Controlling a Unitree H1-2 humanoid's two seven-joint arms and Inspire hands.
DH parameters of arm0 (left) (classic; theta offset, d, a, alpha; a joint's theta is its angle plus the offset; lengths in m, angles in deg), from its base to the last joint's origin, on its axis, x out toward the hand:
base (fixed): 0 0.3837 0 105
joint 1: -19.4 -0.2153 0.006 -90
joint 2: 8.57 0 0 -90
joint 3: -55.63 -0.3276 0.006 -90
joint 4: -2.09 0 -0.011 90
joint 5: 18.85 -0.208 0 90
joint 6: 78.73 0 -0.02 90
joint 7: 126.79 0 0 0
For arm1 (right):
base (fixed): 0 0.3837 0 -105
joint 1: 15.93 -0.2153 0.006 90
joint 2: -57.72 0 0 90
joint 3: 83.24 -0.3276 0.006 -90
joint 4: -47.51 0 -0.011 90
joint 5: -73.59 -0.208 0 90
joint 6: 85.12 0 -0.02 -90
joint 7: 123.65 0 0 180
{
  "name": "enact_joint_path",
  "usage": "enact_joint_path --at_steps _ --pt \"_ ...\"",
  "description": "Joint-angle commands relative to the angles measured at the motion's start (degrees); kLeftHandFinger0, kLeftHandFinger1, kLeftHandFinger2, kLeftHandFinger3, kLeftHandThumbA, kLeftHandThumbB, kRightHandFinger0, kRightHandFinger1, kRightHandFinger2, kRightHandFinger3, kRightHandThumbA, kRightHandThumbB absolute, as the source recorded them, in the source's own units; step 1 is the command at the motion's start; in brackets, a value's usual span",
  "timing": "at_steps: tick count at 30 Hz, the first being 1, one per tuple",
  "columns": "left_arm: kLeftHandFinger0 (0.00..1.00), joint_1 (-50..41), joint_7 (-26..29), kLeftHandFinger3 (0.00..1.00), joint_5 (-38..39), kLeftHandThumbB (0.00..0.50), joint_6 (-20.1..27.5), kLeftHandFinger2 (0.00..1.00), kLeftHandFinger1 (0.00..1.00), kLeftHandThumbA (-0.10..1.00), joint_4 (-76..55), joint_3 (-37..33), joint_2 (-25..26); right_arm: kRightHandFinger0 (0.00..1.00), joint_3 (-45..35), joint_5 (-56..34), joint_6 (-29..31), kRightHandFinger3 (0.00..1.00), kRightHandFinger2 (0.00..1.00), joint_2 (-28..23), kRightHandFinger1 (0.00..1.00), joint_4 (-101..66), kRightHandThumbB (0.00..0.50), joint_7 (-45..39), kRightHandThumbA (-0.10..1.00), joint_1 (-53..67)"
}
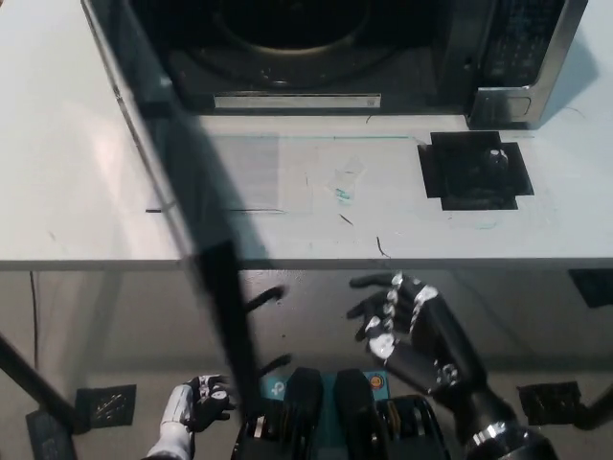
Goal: A microwave is kept infront of the robot with its door slightly ajar. The robot uses its right hand to push the door towards the left to open it.
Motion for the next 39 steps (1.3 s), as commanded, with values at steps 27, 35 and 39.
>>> enact_joint_path --at_steps 27,35,39 --pt "0.69 1.7 0.5 0.54 -0.8 0.060 0.8 0.61 0.57 0.11 -0.3 -0.5 -0.1 0.29 -19.9 -3.7 7.6 0.69 0.49 -2.5 0.37 1.8 0.158 2.9 0.21 10.9" --pt "0.72 2.1 1.0 0.57 -1.0 0.056 -0.2 0.63 0.60 0.11 -0.6 -0.6 -0.2 0.27 -25.1 -4.4 10.5 0.64 0.47 -0.5 0.33 10.7 0.205 4.7 0.26 10.6" --pt "0.66 2.2 0.4 0.58 -0.6 0.057 0.5 0.59 0.56 0.11 -0.4 -0.5 -0.3 0.19 -24.8 -2.8 14.0 0.64 0.44 0.5 0.28 15.5 0.188 5.3 0.29 10.6"
